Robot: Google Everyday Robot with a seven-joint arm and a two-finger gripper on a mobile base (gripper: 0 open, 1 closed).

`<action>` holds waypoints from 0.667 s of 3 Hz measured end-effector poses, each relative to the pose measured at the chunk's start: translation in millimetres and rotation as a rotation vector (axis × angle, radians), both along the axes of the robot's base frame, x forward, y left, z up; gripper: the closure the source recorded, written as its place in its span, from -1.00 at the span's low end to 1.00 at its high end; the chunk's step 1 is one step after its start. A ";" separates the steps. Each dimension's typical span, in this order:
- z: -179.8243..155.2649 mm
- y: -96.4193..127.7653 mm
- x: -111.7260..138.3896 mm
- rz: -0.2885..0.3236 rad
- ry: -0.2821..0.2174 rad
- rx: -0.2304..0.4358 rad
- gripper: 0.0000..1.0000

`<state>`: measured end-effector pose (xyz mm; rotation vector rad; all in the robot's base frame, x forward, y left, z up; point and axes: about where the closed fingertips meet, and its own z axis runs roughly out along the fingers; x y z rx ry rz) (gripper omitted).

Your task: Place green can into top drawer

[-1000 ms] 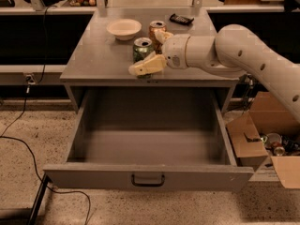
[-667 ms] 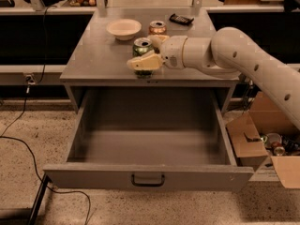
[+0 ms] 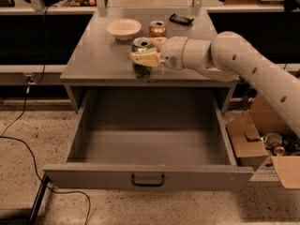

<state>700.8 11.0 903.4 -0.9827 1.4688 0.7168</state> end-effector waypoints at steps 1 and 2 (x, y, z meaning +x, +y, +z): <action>16.5 -10.1 -12.2 0.080 -0.067 0.109 0.85; 32.2 -22.0 -70.5 0.220 -0.137 0.132 1.00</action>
Offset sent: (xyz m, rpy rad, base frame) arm -0.1572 -0.0494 0.0408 0.1375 -0.2054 0.3995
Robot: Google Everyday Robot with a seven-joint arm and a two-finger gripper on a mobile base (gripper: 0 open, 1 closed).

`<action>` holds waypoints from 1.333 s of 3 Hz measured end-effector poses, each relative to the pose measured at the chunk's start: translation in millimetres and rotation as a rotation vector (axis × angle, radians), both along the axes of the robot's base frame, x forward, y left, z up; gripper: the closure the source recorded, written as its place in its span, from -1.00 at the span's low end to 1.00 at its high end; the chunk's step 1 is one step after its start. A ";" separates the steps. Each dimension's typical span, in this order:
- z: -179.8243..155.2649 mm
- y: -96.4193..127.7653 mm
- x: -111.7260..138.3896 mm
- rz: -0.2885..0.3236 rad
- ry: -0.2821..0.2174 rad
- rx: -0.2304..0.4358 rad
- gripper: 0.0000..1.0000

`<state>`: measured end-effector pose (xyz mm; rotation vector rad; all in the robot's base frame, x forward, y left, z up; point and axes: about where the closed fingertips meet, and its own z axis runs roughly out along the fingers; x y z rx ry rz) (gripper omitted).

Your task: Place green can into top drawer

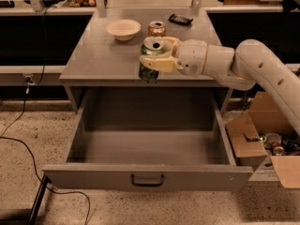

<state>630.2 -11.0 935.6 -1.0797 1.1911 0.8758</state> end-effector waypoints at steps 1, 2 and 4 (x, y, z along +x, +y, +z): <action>-21.4 3.4 -64.5 0.156 0.003 -0.152 1.00; -65.0 -22.0 -97.9 0.206 0.067 -0.302 1.00; -104.5 -41.1 -94.7 0.165 0.126 -0.335 1.00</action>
Offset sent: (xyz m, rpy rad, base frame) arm -0.1407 -0.0676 -0.1202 -0.4946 0.1537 0.2538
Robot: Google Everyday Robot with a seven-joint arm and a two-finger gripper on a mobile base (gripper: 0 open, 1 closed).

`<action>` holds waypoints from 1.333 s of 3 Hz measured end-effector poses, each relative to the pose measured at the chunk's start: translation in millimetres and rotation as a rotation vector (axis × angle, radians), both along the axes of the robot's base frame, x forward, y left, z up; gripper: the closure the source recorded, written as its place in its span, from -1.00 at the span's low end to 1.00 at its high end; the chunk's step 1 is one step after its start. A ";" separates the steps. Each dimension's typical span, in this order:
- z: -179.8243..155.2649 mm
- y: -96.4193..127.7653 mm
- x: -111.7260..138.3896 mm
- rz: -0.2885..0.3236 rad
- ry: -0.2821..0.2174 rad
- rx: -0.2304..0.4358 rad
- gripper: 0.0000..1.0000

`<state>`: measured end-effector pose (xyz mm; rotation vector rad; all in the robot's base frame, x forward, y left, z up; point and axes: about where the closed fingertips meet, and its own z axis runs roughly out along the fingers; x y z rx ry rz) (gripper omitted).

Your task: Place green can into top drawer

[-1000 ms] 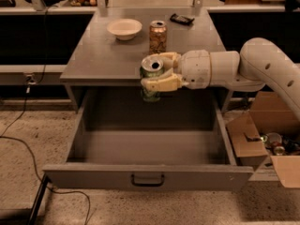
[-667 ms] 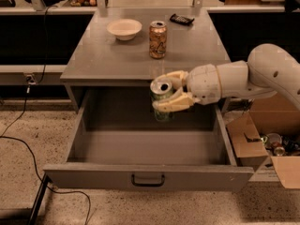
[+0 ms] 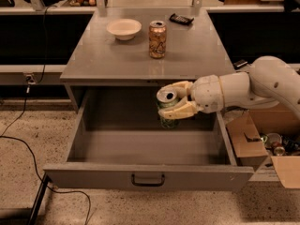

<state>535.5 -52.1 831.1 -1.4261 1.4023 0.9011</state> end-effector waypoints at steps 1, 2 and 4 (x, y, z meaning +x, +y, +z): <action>-45.3 -38.5 5.0 -0.060 0.038 0.004 1.00; -82.3 -69.6 11.3 -0.090 0.063 0.045 1.00; -137.1 -89.3 22.6 -0.093 0.092 0.165 1.00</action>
Offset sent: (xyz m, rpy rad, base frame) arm 0.0217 -0.1174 -0.1354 0.1152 0.0984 -0.1345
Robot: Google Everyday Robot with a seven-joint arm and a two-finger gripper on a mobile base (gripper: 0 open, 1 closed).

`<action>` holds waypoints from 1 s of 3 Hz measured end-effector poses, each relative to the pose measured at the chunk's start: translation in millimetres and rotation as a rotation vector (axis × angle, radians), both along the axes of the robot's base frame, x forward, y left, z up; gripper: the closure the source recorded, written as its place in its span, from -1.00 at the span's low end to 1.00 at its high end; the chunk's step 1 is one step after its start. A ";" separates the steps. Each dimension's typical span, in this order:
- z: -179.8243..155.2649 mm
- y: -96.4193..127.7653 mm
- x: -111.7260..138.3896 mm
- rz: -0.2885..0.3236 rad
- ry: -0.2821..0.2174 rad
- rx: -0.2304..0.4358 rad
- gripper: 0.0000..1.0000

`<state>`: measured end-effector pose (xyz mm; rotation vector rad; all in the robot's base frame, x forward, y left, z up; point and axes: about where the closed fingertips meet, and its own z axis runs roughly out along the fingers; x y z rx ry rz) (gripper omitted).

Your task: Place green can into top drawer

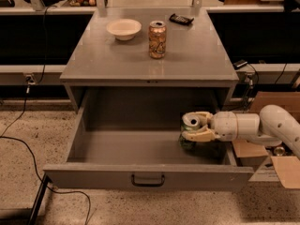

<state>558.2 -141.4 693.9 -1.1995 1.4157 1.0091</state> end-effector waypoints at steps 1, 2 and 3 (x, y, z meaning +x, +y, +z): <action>-1.7 2.4 0.1 0.004 0.002 0.003 0.66; -1.7 5.2 0.1 0.009 0.003 0.005 0.18; -1.7 7.8 0.0 0.014 0.003 0.006 -0.29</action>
Offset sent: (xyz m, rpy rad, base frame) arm 0.0001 0.0021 -0.0018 0.0036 0.0026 0.0040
